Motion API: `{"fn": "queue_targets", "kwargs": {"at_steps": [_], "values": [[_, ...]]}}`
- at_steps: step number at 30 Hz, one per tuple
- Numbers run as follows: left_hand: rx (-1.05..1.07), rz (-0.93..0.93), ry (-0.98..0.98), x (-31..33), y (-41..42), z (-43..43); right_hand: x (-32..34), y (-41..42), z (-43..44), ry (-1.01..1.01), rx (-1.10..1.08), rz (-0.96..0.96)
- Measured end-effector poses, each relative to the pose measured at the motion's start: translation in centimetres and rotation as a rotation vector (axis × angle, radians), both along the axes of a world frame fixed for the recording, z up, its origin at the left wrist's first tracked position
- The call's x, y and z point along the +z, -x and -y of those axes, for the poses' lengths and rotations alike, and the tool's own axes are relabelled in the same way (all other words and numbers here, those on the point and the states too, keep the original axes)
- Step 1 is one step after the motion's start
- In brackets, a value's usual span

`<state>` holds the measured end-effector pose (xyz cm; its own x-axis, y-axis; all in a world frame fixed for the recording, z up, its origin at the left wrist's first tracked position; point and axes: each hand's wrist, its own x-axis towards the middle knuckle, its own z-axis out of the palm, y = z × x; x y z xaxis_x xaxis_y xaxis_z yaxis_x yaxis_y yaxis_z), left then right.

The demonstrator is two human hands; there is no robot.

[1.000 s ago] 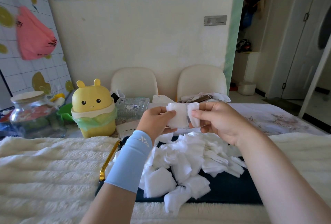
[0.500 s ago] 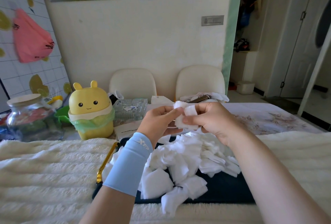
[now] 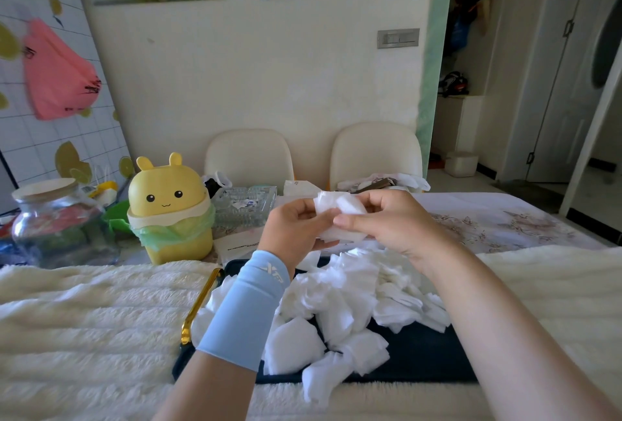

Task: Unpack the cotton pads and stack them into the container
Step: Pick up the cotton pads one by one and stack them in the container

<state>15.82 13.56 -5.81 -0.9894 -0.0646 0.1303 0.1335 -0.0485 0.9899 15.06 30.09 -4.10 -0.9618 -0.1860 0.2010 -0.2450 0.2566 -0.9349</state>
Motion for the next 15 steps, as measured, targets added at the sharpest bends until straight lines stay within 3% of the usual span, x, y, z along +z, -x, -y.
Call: {"fn": "queue_targets", "kwargs": {"at_steps": [7, 11, 15], "values": [[-0.043, 0.067, -0.051, 0.1, 0.1, 0.6, 0.7, -0.5, -1.1, 0.106, -0.018, 0.071], [-0.047, 0.178, -0.21, 0.1, 0.4, 0.6, 1.2, -0.6, -1.1, 0.221, -0.063, 0.079], [-0.079, 0.178, -0.224, 0.1, 0.2, 0.6, 1.1, -0.5, -0.1, 0.165, -0.066, 0.074]]}}
